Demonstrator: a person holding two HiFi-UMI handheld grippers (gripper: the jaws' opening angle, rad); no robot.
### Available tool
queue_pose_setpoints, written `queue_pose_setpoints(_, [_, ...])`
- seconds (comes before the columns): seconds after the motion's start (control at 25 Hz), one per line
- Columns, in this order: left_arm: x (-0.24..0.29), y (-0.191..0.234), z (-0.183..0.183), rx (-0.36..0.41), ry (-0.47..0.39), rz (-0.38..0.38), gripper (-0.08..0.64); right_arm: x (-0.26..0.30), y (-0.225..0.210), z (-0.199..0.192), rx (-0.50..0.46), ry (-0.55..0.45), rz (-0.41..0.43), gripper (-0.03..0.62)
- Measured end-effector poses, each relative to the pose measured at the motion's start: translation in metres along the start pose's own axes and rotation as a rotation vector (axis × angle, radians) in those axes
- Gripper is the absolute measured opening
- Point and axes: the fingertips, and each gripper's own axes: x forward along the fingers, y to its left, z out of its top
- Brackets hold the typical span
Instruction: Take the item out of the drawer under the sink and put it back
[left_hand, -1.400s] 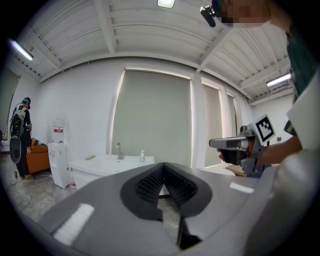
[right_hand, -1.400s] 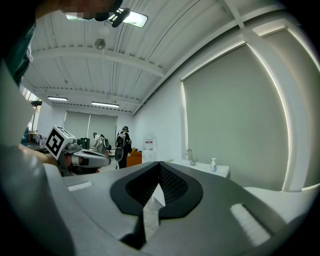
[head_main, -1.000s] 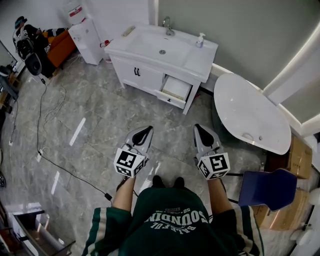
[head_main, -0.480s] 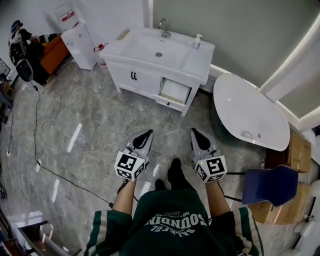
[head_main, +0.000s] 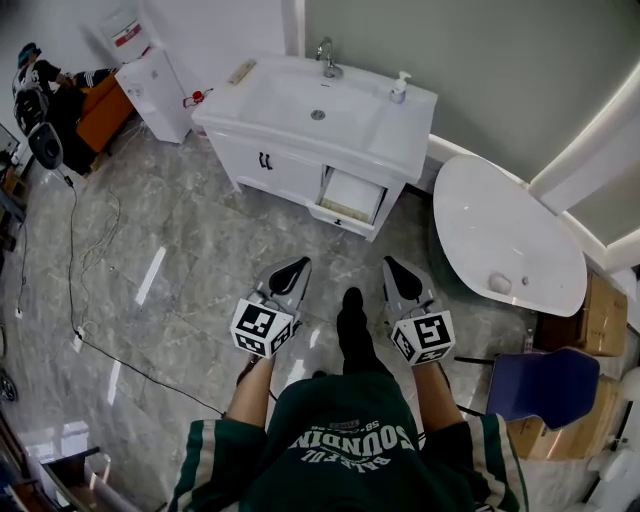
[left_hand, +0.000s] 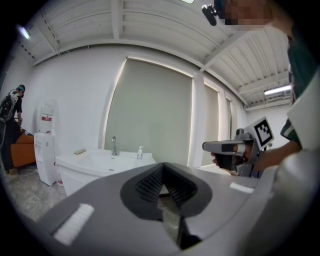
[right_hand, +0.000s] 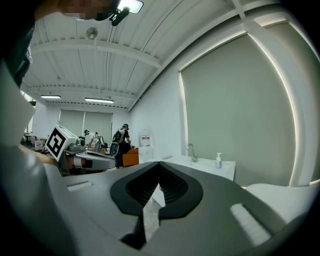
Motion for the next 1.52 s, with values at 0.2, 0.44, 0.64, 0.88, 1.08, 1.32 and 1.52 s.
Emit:
queue_pose_setpoints(0.2, [0.080, 0.036, 0.013, -0.005, 0.020, -0.002, 0.049, 0.065, -0.057, -0.005, 0.032, 0.027, 0.016, 0.002])
queue_pose_setpoints(0.44, [0.181, 0.088, 0.034, -0.015, 0.042, 0.024, 0.049, 0.153, -0.127, -0.003, 0.038, 0.060, 0.068, 0.002])
queue_pose_setpoints(0.64, [0.244, 0.122, 0.046, -0.008, 0.060, 0.048, 0.049, 0.214, -0.179, 0.004, 0.040, 0.073, 0.104, 0.002])
queue_pose_setpoints(0.88, [0.278, 0.154, 0.055, -0.004, 0.077, 0.081, 0.049, 0.261, -0.205, 0.015, 0.048, 0.073, 0.132, 0.002])
queue_pose_setpoints(1.08, [0.285, 0.173, 0.059, -0.015, 0.075, 0.077, 0.049, 0.281, -0.211, 0.020, 0.036, 0.070, 0.120, 0.002])
queue_pose_setpoints(1.32, [0.294, 0.183, 0.059, -0.010, 0.090, 0.052, 0.049, 0.289, -0.210, 0.014, 0.049, 0.093, 0.111, 0.002])
queue_pose_setpoints(1.52, [0.298, 0.191, 0.053, -0.014, 0.108, 0.040, 0.049, 0.300, -0.207, 0.009, 0.041, 0.113, 0.125, 0.002])
